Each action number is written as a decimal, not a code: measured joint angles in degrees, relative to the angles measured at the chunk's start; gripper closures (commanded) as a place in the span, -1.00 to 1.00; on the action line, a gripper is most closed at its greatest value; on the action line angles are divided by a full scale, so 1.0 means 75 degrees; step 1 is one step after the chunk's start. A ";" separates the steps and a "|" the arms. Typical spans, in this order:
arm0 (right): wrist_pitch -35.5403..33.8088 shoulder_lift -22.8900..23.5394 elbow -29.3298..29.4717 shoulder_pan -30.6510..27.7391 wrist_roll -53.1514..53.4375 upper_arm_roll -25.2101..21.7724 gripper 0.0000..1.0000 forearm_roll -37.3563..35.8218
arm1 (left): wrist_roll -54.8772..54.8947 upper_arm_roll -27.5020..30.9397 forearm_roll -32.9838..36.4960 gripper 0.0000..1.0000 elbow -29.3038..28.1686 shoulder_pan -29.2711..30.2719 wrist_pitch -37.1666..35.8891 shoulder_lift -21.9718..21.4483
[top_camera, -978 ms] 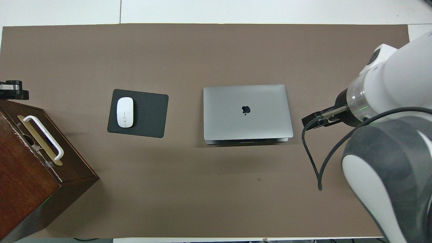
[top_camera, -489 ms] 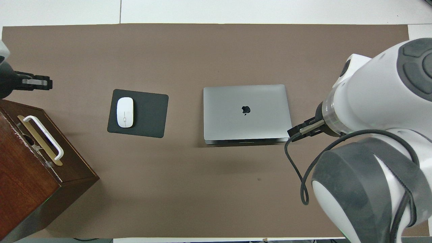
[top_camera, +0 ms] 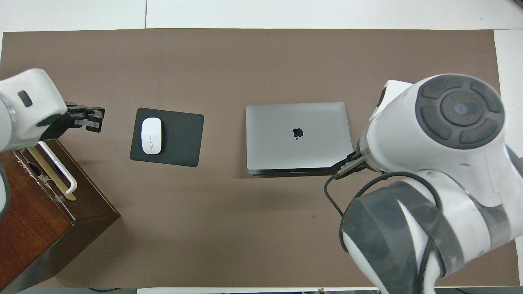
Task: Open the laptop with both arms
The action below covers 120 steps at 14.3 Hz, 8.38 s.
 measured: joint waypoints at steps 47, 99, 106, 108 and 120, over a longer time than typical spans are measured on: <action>0.5263 0.1228 -0.3515 0.0027 0.1327 0.1324 -1.00 -0.4740 | -0.3073 0.0092 -0.0332 1.00 -0.5360 -0.5144 1.0362 0.2069; 0.5774 0.1582 -0.3104 -0.0256 0.1327 0.1224 -1.00 -0.5130 | -0.3109 0.0164 0.0846 1.00 -0.3960 -0.4361 1.0376 0.3350; 0.5636 0.1650 -0.2605 -0.0374 0.0827 0.1214 -1.00 -0.5137 | -0.3106 0.0162 0.0974 1.00 -0.3956 -0.4325 1.0381 0.3355; 0.5553 0.1652 -0.2523 -0.0374 0.0808 0.1216 -1.00 -0.5137 | -0.3106 0.0162 0.0977 1.00 -0.3956 -0.4324 1.0382 0.3355; 0.5052 0.1902 -0.1665 -0.0478 0.0230 0.1176 -1.00 -0.5137 | -0.3094 0.0164 0.1012 1.00 -0.3895 -0.4323 1.0396 0.3408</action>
